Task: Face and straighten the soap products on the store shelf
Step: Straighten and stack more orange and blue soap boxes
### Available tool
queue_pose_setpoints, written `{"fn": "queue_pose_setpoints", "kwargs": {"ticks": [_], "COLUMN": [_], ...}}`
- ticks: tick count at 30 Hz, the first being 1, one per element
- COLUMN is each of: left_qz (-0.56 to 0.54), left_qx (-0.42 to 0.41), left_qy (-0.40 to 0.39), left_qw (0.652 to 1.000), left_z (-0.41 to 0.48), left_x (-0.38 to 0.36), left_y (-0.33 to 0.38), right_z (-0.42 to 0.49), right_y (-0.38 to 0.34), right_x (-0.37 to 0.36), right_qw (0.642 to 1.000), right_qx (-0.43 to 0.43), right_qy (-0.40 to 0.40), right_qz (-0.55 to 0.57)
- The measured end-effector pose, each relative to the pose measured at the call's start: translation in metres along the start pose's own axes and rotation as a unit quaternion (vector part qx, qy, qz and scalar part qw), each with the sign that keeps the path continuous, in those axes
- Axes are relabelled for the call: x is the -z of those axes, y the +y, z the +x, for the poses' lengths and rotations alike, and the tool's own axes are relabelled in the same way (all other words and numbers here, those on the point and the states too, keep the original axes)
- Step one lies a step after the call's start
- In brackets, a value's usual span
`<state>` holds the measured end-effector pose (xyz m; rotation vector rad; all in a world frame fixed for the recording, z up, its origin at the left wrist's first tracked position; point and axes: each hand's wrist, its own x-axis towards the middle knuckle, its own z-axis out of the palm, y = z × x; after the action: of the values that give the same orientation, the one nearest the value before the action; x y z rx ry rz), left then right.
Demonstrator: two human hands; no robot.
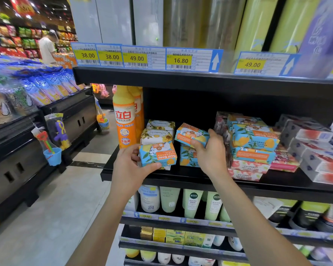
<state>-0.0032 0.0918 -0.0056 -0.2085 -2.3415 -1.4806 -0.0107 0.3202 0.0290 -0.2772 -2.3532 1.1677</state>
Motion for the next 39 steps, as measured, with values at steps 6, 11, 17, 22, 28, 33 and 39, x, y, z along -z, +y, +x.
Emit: {"fn": "queue_pose_setpoints", "kwargs": {"ticks": [6,11,17,22,28,33,39], "left_qz": [-0.006,-0.031,-0.051,-0.053,-0.056,-0.060,-0.072], "left_qx": [-0.006,-0.009,-0.015,-0.013,-0.008,-0.005,-0.008], "left_qy": [-0.004,-0.010,-0.020,-0.027,-0.032,-0.032,-0.047], "left_qw": [1.000,0.999,0.998,0.998,0.998,0.998,0.996], "left_z": [-0.006,-0.012,-0.021,-0.023,-0.022,-0.022,-0.023], "left_x": [0.006,0.008,0.004,-0.001,-0.005,-0.005,-0.007], "left_y": [0.001,0.003,0.005,0.004,0.005,0.007,0.011], "right_z": [0.039,0.066,0.087,0.094,0.087,0.036,-0.053], "right_y": [0.003,0.005,0.005,0.009,0.009,-0.004,-0.008], "right_x": [-0.020,-0.031,-0.030,-0.025,-0.018,-0.005,0.032], "right_qw": [0.998,0.994,0.991,0.990,0.991,0.998,0.966], "right_qx": [-0.016,-0.020,-0.038,-0.057,-0.069,0.009,0.078], "right_qy": [0.010,0.009,-0.023,-0.058,-0.069,-0.052,-0.203], "right_qz": [-0.058,-0.109,-0.125,-0.116,-0.088,-0.023,0.138]}}
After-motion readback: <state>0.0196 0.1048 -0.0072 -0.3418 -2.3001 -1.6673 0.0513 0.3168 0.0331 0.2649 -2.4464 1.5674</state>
